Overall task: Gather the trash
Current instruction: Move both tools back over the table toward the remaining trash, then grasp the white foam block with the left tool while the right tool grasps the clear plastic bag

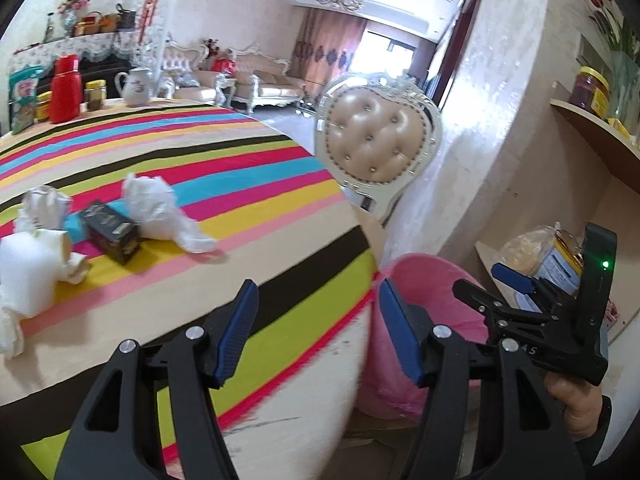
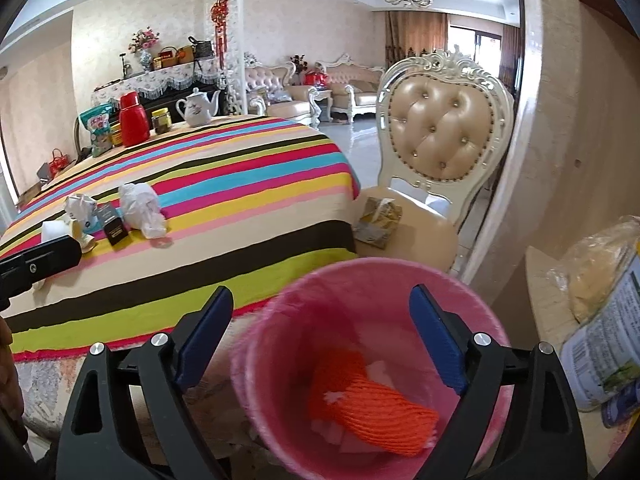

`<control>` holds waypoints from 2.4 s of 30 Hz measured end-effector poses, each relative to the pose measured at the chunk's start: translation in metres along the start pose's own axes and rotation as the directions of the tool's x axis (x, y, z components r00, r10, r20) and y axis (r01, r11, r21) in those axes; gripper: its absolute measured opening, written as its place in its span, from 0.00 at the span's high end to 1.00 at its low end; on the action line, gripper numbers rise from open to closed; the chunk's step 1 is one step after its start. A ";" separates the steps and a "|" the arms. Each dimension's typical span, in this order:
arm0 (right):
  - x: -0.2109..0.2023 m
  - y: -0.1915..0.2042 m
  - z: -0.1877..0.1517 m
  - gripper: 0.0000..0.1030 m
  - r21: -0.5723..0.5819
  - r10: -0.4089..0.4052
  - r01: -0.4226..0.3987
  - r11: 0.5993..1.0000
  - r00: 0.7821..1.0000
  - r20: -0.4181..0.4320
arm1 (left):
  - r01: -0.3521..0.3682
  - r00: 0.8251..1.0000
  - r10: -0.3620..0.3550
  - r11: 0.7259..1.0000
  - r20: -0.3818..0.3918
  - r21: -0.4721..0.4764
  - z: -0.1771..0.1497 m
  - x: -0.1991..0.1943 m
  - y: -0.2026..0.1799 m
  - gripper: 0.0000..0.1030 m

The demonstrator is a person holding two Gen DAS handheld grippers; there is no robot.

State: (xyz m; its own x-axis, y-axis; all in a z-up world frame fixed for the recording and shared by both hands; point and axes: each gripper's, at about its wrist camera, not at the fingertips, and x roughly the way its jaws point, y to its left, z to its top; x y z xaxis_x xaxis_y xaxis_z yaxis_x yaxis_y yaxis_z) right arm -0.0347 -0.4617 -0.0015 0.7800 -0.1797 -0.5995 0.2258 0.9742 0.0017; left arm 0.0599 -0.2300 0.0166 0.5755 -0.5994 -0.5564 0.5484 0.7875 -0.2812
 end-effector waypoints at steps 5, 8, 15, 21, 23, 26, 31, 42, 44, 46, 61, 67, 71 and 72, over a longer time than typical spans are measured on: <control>0.004 0.017 0.000 0.18 0.004 0.029 -0.029 1.000 1.000 0.003 | -0.064 0.998 0.064 0.998 0.024 -0.017 -0.003 -0.017 0.020 0.40; 0.003 0.027 0.000 0.18 0.000 0.046 -0.046 0.999 0.999 0.006 | -0.100 0.994 0.101 0.995 0.038 -0.023 -0.005 -0.026 0.029 0.38; 0.004 0.056 -0.001 0.18 -0.021 0.095 -0.094 0.995 0.995 0.011 | -0.164 0.984 0.167 0.985 0.057 -0.054 -0.011 -0.046 0.055 0.38; 0.006 0.073 -0.001 0.18 -0.040 0.124 -0.124 0.992 0.992 0.006 | -0.215 0.973 0.222 0.972 0.070 -0.096 -0.014 -0.062 0.077 0.38; 0.007 0.077 0.000 0.18 -0.047 0.129 -0.129 0.991 0.992 0.004 | -0.228 0.969 0.237 0.968 0.074 -0.108 -0.015 -0.067 0.085 0.38; 0.008 0.085 0.001 0.18 -0.056 0.140 -0.139 0.989 0.990 0.003 | -0.251 0.962 0.262 0.959 0.076 -0.129 -0.017 -0.074 0.097 0.37; 0.013 0.096 0.003 0.18 -0.067 0.155 -0.154 0.986 0.988 0.001 | -0.283 0.952 0.297 0.946 0.076 -0.157 -0.021 -0.083 0.112 0.37; 0.031 0.126 0.013 0.18 -0.092 0.193 -0.194 0.977 0.981 -0.019 | -0.326 0.940 0.339 0.927 0.038 -0.187 -0.020 -0.079 0.143 0.37; 0.034 0.131 0.017 0.18 -0.096 0.198 -0.199 0.975 0.980 -0.022 | -0.331 0.939 0.343 0.924 0.031 -0.193 -0.019 -0.078 0.149 0.37; 0.038 0.135 0.019 0.18 -0.097 0.202 -0.204 0.974 0.979 -0.026 | -0.338 0.937 0.349 0.920 0.022 -0.198 -0.018 -0.076 0.154 0.37; 0.084 0.179 0.045 0.18 -0.126 0.248 -0.257 0.958 0.965 -0.087 | -0.392 0.918 0.393 0.888 -0.046 -0.242 -0.006 -0.061 0.216 0.23; 0.106 0.198 0.055 0.18 -0.147 0.251 -0.266 0.953 0.961 -0.118 | -0.405 0.914 0.398 0.895 -0.079 -0.187 0.002 -0.044 0.225 0.14; 0.120 0.212 0.063 0.18 -0.163 0.249 -0.270 0.949 0.959 -0.136 | -0.422 0.906 0.411 0.896 -0.105 -0.137 0.005 -0.031 0.228 0.13; 0.124 0.215 0.066 0.18 -0.167 0.250 -0.272 0.948 0.958 -0.140 | -0.424 0.904 0.411 0.898 -0.113 -0.122 0.006 -0.028 0.229 0.13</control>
State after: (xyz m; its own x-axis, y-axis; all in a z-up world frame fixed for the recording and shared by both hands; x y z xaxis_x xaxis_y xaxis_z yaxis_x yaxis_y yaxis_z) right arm 0.1490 -0.2832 -0.0231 0.7221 0.0904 -0.6859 -0.0954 0.9950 0.0307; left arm 0.1730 -0.0341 -0.0277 0.6775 -0.2018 -0.7073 0.1742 0.9783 -0.1123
